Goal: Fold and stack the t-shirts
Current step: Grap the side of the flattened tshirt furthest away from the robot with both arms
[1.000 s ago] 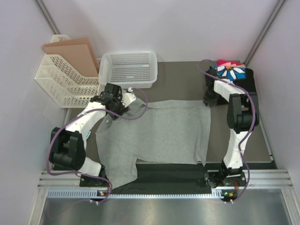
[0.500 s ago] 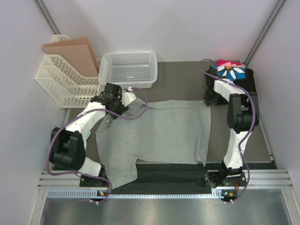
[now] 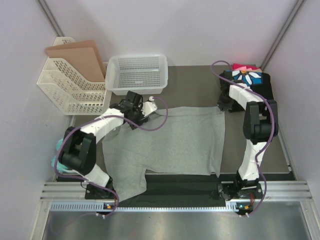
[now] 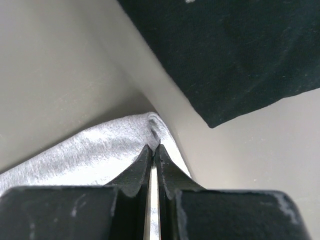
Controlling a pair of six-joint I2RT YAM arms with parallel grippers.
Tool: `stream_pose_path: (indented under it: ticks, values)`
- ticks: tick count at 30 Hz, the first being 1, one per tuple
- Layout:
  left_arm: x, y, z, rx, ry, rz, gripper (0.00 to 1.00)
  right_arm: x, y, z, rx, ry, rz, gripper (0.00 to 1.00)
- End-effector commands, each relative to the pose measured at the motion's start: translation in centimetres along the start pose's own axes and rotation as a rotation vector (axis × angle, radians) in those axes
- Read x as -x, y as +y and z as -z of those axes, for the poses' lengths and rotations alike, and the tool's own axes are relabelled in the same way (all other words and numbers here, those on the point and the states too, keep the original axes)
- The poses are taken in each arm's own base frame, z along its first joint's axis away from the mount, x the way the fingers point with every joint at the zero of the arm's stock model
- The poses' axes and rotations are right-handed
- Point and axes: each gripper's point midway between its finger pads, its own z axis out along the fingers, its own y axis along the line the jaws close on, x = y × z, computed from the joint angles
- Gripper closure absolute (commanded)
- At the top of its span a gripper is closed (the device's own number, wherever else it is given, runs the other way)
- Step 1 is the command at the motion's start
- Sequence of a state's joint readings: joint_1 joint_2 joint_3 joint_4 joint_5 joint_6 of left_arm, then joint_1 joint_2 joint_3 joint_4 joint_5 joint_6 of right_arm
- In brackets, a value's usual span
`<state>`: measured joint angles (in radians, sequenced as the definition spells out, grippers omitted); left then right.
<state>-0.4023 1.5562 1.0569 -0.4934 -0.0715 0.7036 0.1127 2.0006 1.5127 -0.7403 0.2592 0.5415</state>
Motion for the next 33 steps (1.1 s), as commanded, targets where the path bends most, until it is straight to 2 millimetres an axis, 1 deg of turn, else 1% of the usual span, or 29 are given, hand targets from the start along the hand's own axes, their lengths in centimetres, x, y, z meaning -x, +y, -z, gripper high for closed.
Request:
stream_pose_path:
  ticks: [1, 3, 4, 7, 12, 15, 18, 19, 23, 24, 28, 33]
  values:
    - [1.4, 0.7, -2.2, 0.000, -0.022, 0.051, 0.26, 0.7, 0.7, 1.3, 0.034, -0.044, 0.013, 1.00]
    - [1.8, 1.0, -2.7, 0.004, -0.018, 0.053, 0.27, 0.3, 0.7, 1.2, 0.035, -0.039, 0.022, 1.00]
    - [1.5, 0.9, -3.5, -0.001, 0.003, 0.054, 0.27, 0.2, 0.7, 1.2, 0.034, -0.038, 0.025, 1.00]
    - [1.9, 1.5, -4.5, 0.014, 0.006, 0.053, 0.28, 0.1, 0.7, 1.3, 0.036, -0.041, 0.027, 1.00]
    - [2.9, 2.4, -4.9, 0.031, 0.000, 0.056, 0.28, 0.1, 0.5, 1.5, 0.033, -0.046, 0.034, 1.00]
    - [2.8, 3.0, -5.2, 0.054, 0.009, 0.042, 0.29, 0.1, 0.5, 1.6, 0.035, -0.047, 0.035, 1.00]
    - [2.4, 3.4, -5.4, 0.059, 0.018, 0.039, 0.31, 0.0, 0.5, 1.5, 0.032, -0.049, 0.037, 1.00]
    - [2.0, 3.7, -5.3, 0.063, 0.023, 0.044, 0.32, 0.1, 0.4, 1.6, 0.034, -0.049, 0.036, 1.00]
    - [0.7, 3.8, -5.4, 0.048, 0.043, 0.059, 0.34, 0.1, 0.4, 1.5, 0.030, -0.051, 0.038, 1.00]
    - [0.3, 4.1, -5.3, 0.048, 0.044, 0.065, 0.35, 0.0, 0.3, 1.5, 0.027, -0.048, 0.036, 1.00]
    - [-0.9, 4.0, -5.2, 0.035, 0.051, 0.076, 0.36, 0.2, 0.4, 1.6, 0.028, -0.053, 0.034, 1.00]
    - [-1.1, 3.7, -5.6, 0.016, 0.062, 0.081, 0.38, 0.3, 0.3, 1.7, 0.025, -0.052, 0.032, 1.00]
